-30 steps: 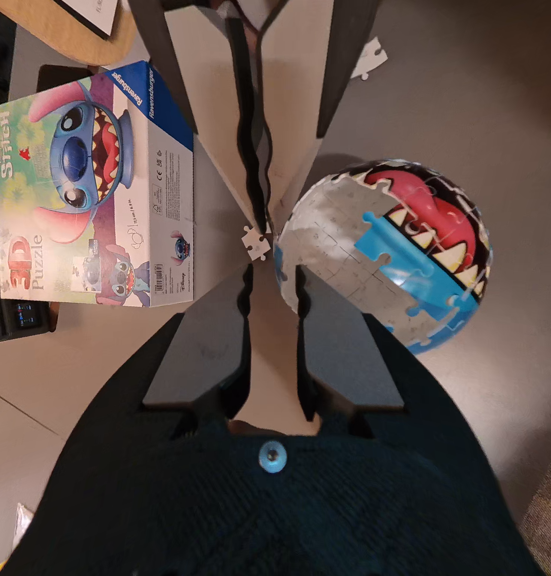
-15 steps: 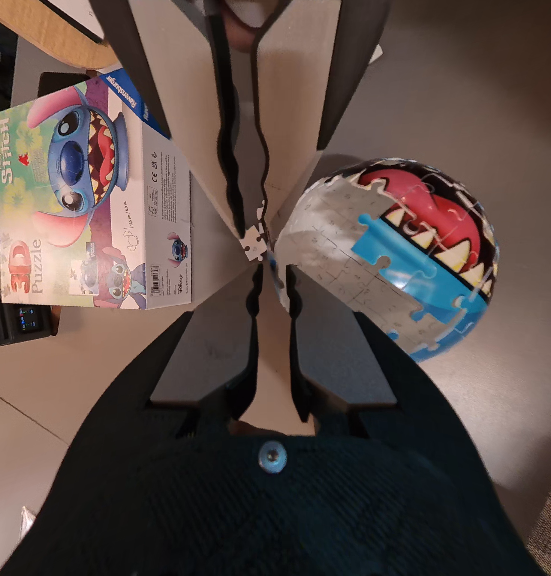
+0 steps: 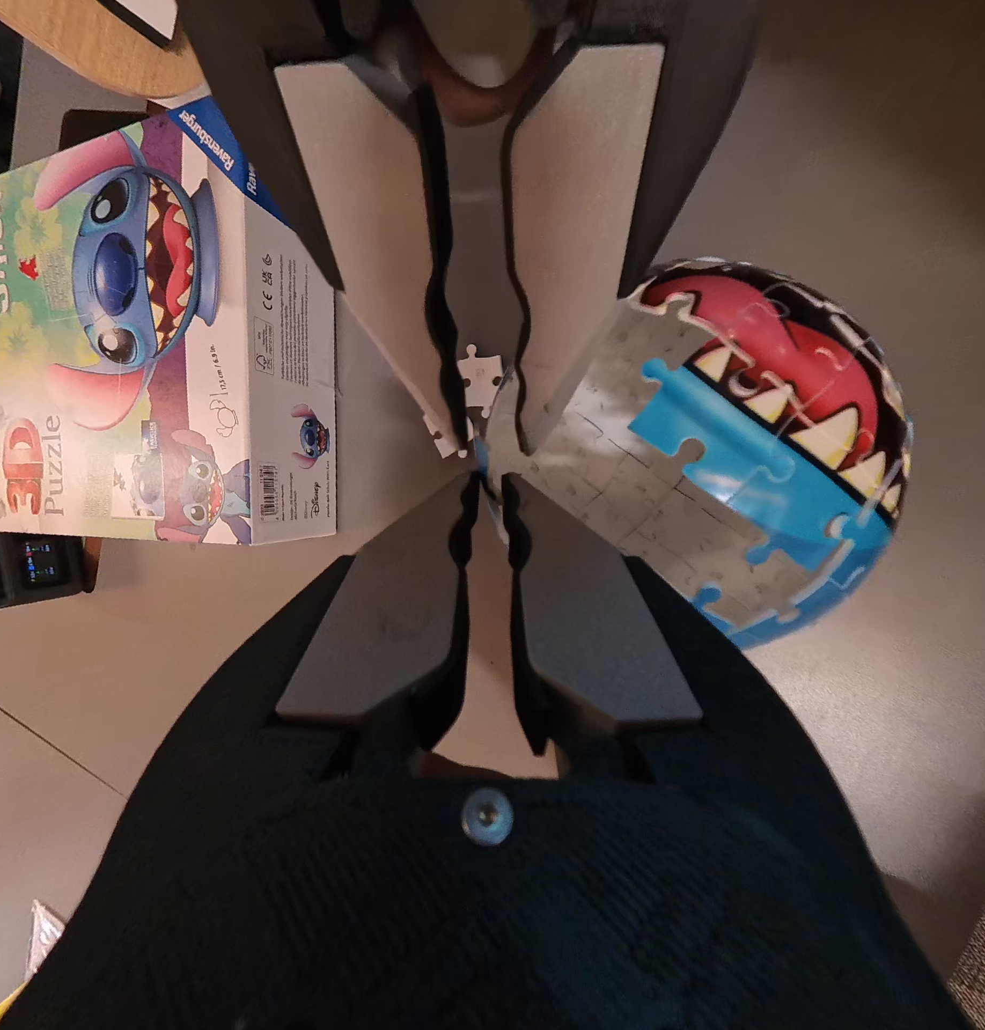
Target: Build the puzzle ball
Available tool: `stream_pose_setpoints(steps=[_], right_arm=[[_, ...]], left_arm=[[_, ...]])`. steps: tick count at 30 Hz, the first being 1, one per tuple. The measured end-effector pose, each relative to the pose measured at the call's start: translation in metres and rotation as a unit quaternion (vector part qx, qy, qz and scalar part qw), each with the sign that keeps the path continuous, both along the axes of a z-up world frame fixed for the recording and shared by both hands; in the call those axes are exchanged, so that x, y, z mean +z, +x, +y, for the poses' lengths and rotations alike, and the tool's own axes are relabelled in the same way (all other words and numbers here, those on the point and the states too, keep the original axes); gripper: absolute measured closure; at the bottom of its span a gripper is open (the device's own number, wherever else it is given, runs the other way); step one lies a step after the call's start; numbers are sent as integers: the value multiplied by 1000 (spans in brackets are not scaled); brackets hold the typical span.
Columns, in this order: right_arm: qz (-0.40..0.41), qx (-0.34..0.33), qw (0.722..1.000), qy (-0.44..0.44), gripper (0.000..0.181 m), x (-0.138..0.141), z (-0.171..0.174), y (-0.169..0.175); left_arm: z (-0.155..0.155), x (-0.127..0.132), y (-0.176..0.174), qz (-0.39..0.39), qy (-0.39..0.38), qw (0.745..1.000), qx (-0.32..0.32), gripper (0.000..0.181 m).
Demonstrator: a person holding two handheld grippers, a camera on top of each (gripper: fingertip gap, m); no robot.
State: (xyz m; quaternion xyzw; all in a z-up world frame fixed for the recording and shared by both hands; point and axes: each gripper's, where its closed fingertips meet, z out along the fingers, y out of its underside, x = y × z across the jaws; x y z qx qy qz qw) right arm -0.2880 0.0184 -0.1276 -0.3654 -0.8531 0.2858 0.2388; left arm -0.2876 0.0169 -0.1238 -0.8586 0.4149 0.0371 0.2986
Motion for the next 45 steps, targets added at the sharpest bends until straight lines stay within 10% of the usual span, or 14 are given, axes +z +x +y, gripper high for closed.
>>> stream_pose_setpoints(steps=[45], right_arm=[[15,5,999,31,181,-6,1,-2]], left_arm=[[-3,-6,1,2,-6,1000,-3,176]])
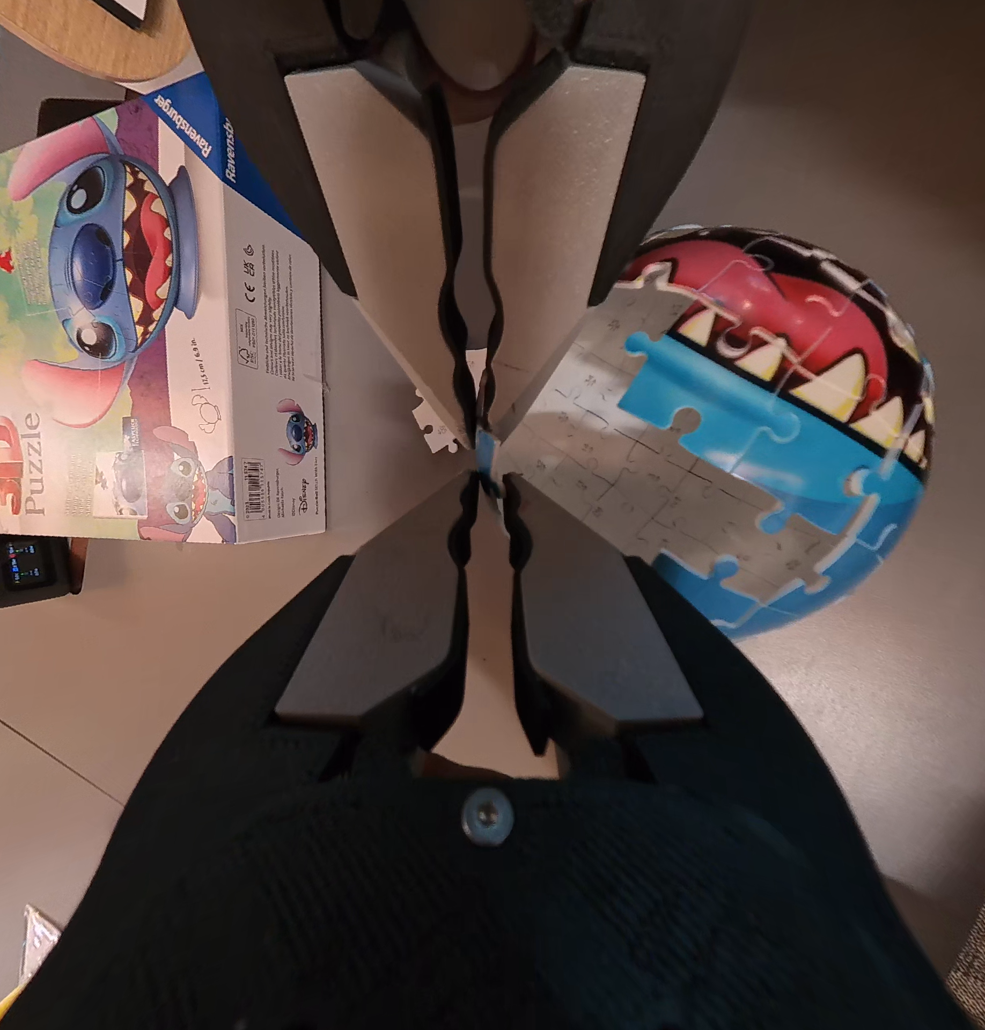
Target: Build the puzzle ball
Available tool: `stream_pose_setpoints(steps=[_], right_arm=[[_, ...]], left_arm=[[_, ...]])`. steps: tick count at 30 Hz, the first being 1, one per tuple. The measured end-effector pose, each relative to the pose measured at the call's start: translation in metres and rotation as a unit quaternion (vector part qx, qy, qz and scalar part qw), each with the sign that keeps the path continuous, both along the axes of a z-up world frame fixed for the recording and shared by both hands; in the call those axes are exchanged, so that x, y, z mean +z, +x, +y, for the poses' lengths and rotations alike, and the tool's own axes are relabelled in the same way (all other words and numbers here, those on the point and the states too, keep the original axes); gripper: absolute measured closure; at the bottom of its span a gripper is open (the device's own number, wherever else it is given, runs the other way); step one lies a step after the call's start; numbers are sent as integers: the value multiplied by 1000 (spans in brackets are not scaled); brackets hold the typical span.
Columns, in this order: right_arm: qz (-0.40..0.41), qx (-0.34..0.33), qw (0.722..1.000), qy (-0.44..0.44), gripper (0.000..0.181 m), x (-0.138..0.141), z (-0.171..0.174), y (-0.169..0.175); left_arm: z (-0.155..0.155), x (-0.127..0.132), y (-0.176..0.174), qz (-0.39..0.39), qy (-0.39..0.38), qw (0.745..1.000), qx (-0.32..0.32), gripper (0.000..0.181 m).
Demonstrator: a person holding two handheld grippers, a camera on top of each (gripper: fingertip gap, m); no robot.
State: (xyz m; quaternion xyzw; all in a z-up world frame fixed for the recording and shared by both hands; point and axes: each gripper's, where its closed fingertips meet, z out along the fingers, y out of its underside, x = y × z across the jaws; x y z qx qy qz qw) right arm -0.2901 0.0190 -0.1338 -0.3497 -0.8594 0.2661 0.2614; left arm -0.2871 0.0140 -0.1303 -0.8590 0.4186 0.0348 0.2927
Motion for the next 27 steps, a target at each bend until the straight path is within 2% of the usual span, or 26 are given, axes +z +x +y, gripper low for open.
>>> stream_pose_setpoints(steps=[7,10,13,16,20,27], right_arm=[[-20,-4,1000,-21,180,-1,-2,3],[-12,-16,1000,-20,160,4,4,3],[-6,-1,1000,-24,160,14,2,10],[4,4,999,-33,151,23,1,14],[3,15,999,-45,156,25,-2,18],[11,17,999,-50,151,31,-5,22]], left_arm=[[-1,-1,-1,1,-4,1000,5,171],[-1,2,0,-13,-5,1000,12,164],[-3,12,1,-37,-2,999,13,158],[-5,28,-2,-57,16,998,21,155],[-8,46,-9,-81,37,995,36,155],[-23,53,-19,-91,60,992,61,154]])
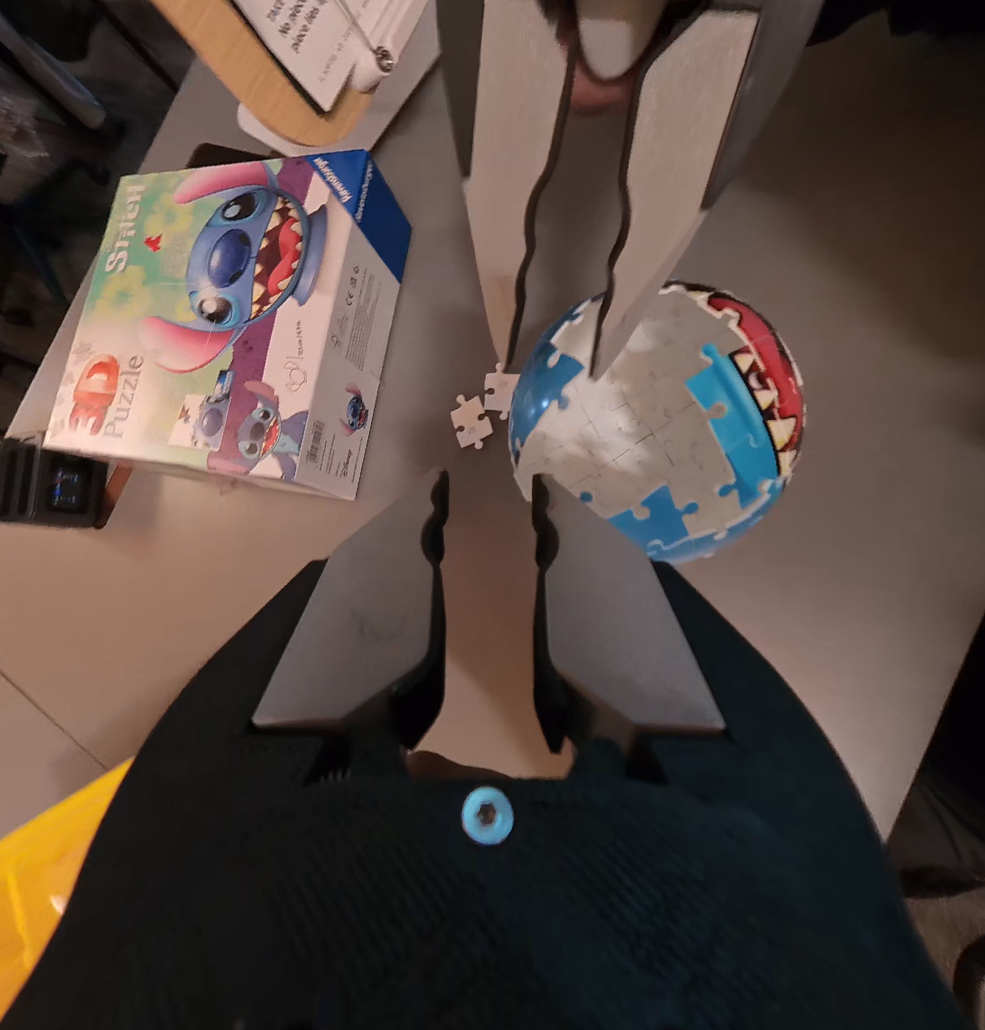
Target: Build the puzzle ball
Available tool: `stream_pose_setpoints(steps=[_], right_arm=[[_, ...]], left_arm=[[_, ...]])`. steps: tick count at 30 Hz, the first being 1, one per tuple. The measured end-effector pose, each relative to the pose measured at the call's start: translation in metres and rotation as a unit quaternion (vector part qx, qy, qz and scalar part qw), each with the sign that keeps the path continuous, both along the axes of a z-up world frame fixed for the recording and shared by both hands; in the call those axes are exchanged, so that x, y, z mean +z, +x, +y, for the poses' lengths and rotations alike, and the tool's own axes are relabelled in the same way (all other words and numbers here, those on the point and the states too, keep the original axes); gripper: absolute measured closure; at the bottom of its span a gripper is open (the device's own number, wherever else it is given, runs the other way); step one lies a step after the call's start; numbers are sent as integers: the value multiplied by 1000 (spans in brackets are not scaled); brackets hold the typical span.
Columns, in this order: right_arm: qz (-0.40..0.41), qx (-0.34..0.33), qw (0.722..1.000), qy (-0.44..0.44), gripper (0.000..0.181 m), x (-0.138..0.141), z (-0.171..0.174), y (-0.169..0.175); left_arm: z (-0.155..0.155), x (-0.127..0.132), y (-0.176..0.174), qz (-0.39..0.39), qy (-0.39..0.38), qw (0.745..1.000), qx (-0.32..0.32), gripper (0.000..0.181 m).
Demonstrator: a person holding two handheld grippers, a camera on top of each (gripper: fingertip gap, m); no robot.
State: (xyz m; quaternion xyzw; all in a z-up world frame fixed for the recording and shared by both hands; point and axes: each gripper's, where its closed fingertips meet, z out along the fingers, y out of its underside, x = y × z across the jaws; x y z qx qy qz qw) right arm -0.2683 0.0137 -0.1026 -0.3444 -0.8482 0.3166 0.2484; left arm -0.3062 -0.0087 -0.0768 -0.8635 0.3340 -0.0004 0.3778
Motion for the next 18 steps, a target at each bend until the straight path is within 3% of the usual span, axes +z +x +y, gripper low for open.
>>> stream_pose_setpoints(steps=[5,10,15,18], right_arm=[[31,-10,999,-26,145,28,5,10],[58,-74,995,-26,132,51,41,35],[38,-158,986,-38,130,25,85,68],[15,-191,979,-69,130,-3,99,86]], left_arm=[[-18,8,-18,-56,41,996,50,149],[-37,-3,-42,-143,68,979,124,140],[-60,-19,-60,-176,82,964,181,131],[-70,-13,-59,-252,104,941,200,129]])
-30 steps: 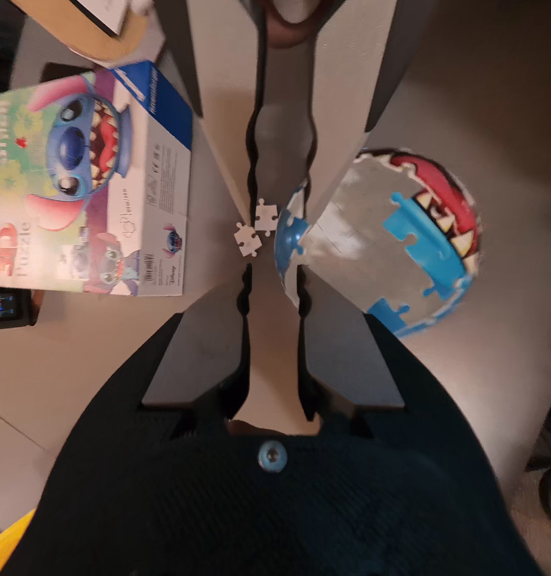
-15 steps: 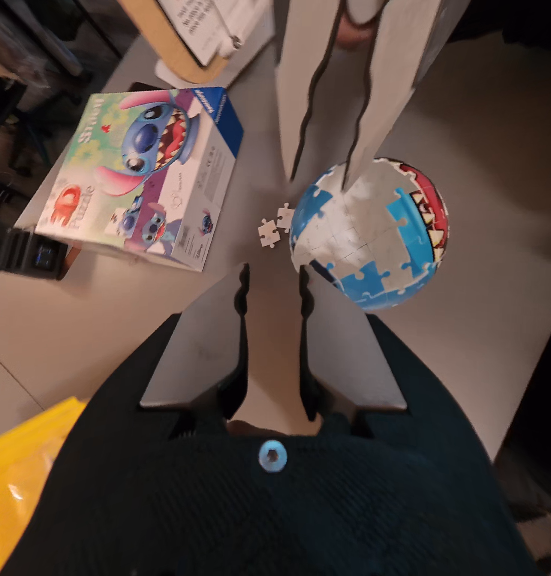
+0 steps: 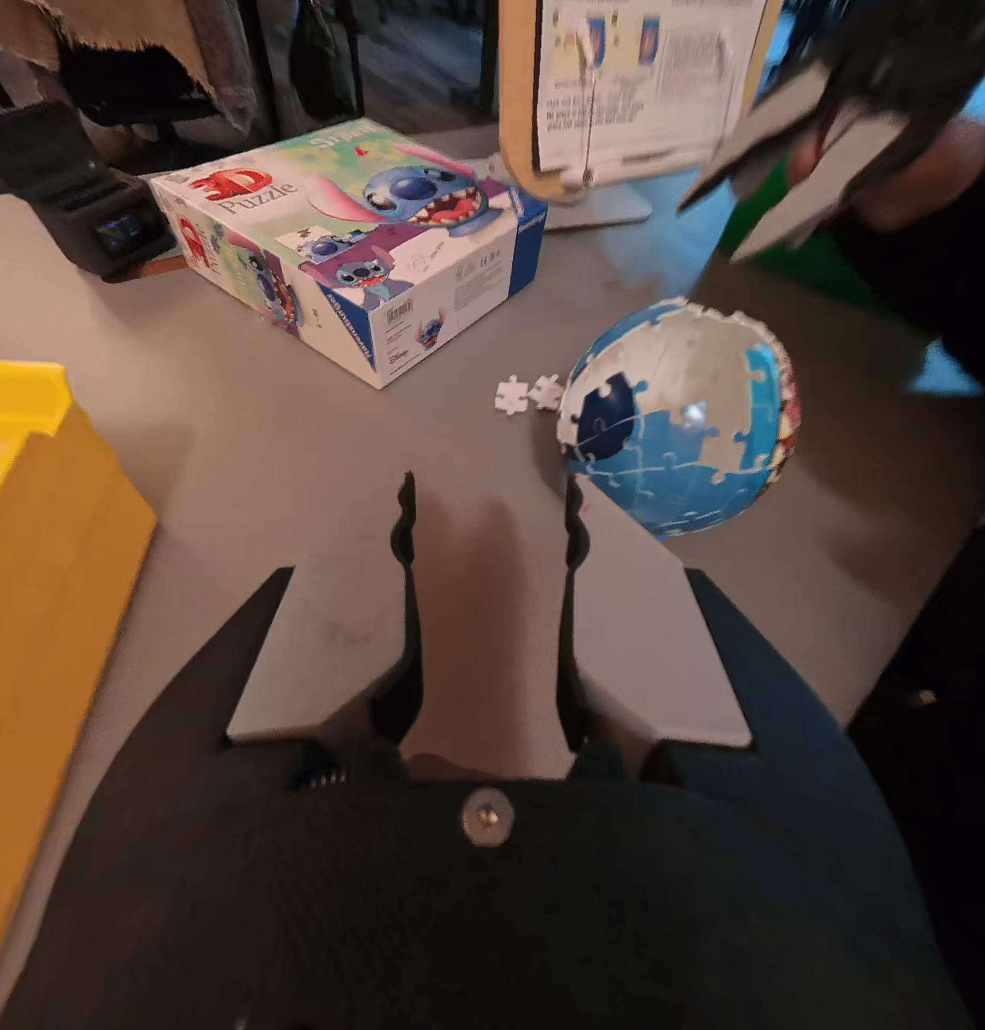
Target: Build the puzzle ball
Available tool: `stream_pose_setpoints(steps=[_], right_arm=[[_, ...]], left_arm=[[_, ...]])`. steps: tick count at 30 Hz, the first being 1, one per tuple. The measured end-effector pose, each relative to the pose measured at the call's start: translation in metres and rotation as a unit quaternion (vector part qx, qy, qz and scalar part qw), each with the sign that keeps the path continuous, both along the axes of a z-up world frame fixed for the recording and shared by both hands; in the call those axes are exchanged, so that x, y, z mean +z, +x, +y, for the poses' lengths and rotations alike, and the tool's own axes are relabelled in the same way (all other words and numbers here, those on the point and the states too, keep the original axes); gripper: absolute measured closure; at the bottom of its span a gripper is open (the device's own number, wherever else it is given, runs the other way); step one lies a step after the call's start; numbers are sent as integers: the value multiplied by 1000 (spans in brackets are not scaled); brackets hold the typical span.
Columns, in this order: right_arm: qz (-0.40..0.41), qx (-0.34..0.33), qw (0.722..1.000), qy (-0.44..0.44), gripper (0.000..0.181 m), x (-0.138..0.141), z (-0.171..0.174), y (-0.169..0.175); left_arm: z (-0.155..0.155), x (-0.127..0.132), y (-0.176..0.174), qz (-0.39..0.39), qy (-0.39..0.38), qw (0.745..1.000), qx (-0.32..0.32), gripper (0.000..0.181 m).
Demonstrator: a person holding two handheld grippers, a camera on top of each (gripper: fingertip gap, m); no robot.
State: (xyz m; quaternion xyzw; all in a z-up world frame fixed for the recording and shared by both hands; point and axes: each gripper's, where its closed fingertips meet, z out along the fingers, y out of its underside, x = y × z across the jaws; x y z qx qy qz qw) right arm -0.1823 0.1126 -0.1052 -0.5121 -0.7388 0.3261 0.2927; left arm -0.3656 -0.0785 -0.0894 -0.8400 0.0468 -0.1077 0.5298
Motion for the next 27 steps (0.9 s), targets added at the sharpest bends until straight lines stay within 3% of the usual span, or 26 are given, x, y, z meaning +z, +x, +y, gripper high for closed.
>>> stream_pose_setpoints(steps=[2,7,14,17,22,24,27], right_arm=[[-9,-8,1000,-20,130,-15,3,9],[-26,-14,999,-44,123,-34,12,14],[-2,-21,999,-28,126,-22,21,-5],[-13,6,1000,-25,129,-26,9,-19],[-73,69,995,-7,131,-55,-17,-52],[-93,94,991,-10,137,-69,-28,-67],[-117,116,986,18,139,-90,-31,-82]], left_arm=[[-3,1,6,-46,18,999,-3,125],[8,-8,4,-56,43,997,-2,124],[76,-1,-23,-29,114,993,11,130],[99,-14,-31,-21,86,996,11,131],[96,-49,-41,20,51,998,23,132],[96,-42,-41,-6,75,996,37,139],[99,-44,-26,-48,65,997,5,142]])
